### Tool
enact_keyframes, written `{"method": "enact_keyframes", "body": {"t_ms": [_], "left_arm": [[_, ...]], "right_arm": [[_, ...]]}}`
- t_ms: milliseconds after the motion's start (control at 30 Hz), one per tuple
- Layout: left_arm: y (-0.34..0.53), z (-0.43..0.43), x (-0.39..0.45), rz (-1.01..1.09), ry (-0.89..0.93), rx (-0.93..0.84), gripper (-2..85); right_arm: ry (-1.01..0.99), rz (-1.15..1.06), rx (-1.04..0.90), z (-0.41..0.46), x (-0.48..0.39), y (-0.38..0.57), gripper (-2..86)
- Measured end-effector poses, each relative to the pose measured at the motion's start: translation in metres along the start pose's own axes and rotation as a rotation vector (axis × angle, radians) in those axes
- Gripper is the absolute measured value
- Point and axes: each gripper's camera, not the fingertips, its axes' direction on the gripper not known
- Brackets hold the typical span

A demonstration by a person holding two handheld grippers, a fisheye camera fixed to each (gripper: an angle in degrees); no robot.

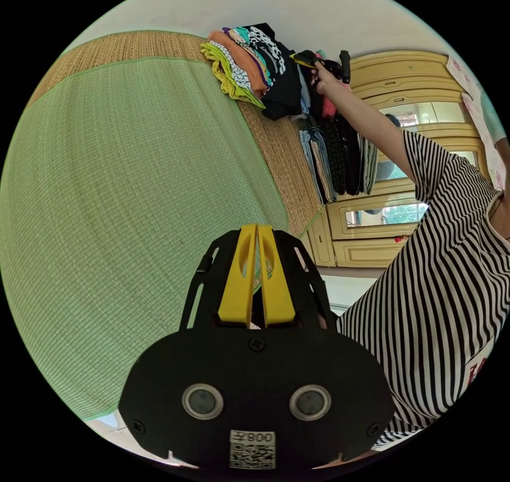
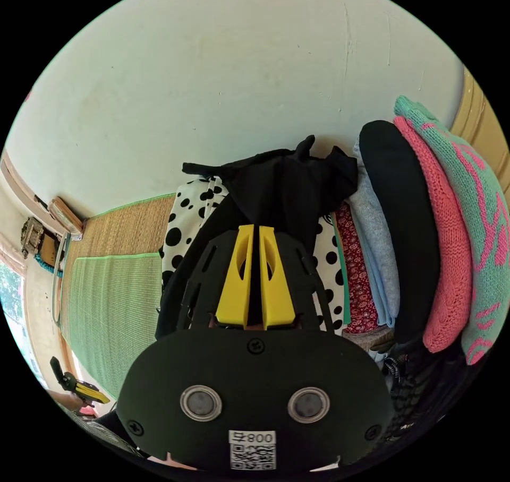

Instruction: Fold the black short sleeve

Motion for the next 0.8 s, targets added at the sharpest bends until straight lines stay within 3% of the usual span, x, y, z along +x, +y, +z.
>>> {"method": "enact_keyframes", "body": {"t_ms": [233, 467, 800], "left_arm": [[0.000, -0.030, -0.025, 0.071, 0.041, 0.089, 0.4], [-0.010, -0.072, -0.045, 0.218, 0.183, 0.287, 3.4], [0.071, -0.101, -0.105, -0.005, 0.595, 0.477, 11.9]], "right_arm": [[-0.124, -0.180, 0.198, -0.074, -0.060, 0.043, 0.7], [-0.312, -0.357, 0.256, -0.133, -0.138, 0.143, 0.7], [-0.636, -0.416, 0.156, -0.162, -0.231, 0.307, 0.9]]}}
